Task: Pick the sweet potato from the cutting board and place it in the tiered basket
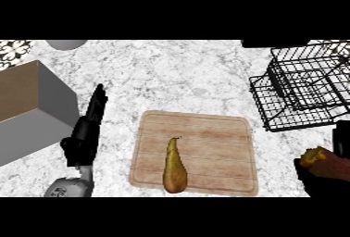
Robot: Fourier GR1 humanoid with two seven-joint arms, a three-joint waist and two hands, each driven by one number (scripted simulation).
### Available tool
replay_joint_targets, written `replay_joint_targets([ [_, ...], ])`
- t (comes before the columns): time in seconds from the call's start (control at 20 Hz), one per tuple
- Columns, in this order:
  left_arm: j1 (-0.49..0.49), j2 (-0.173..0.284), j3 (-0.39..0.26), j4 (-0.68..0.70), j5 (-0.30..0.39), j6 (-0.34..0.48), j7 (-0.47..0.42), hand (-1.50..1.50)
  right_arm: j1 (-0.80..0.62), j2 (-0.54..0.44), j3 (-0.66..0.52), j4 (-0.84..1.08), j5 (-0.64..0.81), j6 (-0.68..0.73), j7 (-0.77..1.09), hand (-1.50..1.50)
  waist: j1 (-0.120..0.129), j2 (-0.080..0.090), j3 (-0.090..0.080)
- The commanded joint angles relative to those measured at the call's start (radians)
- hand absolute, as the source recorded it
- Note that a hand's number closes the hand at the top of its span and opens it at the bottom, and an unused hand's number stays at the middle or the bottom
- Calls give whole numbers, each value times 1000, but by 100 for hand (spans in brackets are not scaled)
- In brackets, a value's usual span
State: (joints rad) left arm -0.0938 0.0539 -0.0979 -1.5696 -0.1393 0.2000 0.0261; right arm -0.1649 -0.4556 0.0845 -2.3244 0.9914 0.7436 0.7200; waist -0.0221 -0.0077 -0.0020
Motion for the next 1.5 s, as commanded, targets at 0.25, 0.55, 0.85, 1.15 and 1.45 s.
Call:
replay_joint_targets([
  [0.25, -26, 3, 3, -1, -10, -3, 30, 0, -282, 99, -350, -36, -238, 276, 55, 150, 13, 2, 1],
  [0.55, -85, -25, -5, 21, -32, 19, 46, 0, -547, 142, -441, 127, -368, 344, 194, 150, 19, 4, 0],
  [0.85, -54, -29, -4, 23, -28, 5, 15, 0, -552, 28, -417, 325, -275, 176, 76, 150, 26, 8, 2],
  [1.15, -10, 11, 16, -2, 15, -50, -4, 0, -557, -125, -385, 584, -166, 9, -130, 150, 36, 12, 2],
  [1.45, -72, -33, -8, 3, -41, 3, 59, 0, -493, -158, -349, 733, -87, -162, -274, 150, 33, 11, 2],
])
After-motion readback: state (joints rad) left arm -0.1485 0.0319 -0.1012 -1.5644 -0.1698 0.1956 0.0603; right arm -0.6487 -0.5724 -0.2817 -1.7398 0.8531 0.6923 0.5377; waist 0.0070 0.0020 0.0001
